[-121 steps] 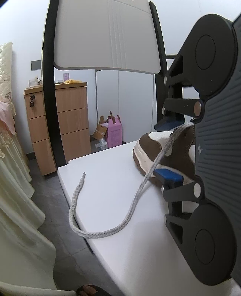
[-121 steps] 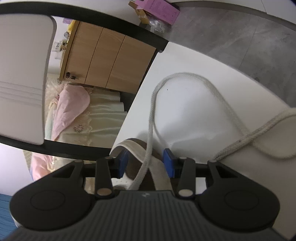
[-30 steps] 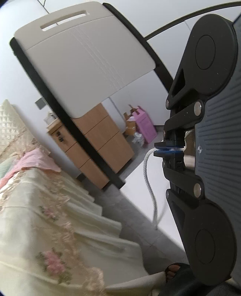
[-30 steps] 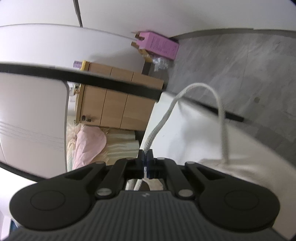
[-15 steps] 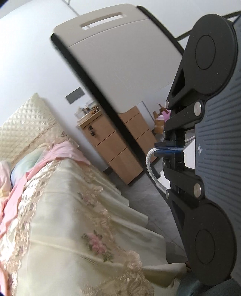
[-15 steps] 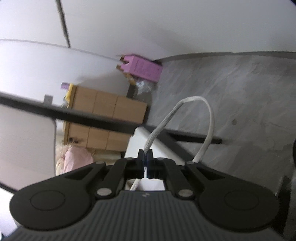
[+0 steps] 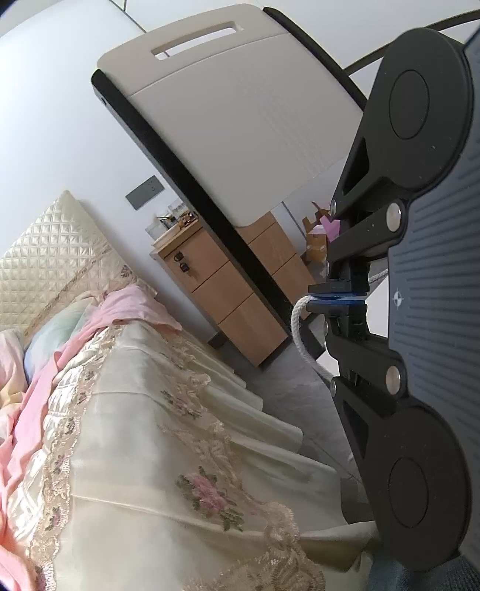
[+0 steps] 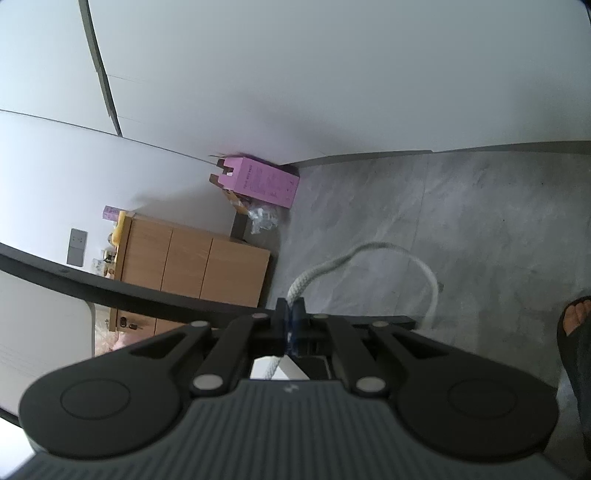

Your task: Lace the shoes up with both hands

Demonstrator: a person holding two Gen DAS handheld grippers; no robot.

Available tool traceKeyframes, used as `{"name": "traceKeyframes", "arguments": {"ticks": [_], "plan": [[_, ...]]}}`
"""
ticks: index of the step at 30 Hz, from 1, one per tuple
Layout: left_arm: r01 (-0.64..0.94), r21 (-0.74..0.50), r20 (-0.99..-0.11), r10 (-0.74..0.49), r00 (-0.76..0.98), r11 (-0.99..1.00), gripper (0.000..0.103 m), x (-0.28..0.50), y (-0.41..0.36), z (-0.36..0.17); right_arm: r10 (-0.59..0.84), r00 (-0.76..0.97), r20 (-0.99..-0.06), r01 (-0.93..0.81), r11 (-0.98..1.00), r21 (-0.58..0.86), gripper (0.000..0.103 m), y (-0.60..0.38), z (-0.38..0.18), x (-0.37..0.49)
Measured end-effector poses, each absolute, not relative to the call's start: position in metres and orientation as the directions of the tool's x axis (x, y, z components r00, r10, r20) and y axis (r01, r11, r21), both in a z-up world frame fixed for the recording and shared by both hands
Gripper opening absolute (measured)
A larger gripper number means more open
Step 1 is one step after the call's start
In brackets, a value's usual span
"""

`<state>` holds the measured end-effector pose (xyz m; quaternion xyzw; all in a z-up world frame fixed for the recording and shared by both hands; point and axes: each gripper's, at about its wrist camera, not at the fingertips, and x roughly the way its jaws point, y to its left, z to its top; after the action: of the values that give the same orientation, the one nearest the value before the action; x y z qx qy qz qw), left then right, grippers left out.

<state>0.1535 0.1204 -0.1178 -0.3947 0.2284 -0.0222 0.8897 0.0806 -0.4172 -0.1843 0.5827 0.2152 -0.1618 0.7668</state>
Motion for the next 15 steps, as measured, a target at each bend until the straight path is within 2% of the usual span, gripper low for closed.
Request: {"name": "traceKeyframes", "arguments": {"ticks": [9,11,12,13,15], "plan": [[-0.097,-0.717,-0.354,-0.241,0.904,0.69,0.002,0.144,0.117,-0.116,0.065,0.82,-0.569,0.487,0.446,0.751,0.008,-0.409,-0.169,0.093],[-0.106,-0.715,-0.363,-0.236,0.901,0.691,0.002,0.144,0.117,-0.118,0.06,0.81,-0.583,0.495,0.461,0.736,0.017,-0.409,-0.164,0.089],[-0.11,-0.715,-0.366,-0.236,0.9,0.69,0.002,0.144,0.117,-0.119,0.054,0.802,-0.595,0.504,0.473,0.722,0.033,-0.409,-0.161,0.087],[-0.113,-0.72,-0.368,-0.238,0.899,0.685,0.002,0.144,0.118,-0.12,0.038,0.792,-0.61,0.517,0.49,0.702,0.045,-0.409,-0.157,0.085],[-0.117,-0.732,-0.367,-0.244,0.898,0.671,0.002,0.143,0.119,-0.122,-0.009,0.77,-0.638,0.545,0.529,0.651,0.046,-0.41,-0.148,0.078]]}}
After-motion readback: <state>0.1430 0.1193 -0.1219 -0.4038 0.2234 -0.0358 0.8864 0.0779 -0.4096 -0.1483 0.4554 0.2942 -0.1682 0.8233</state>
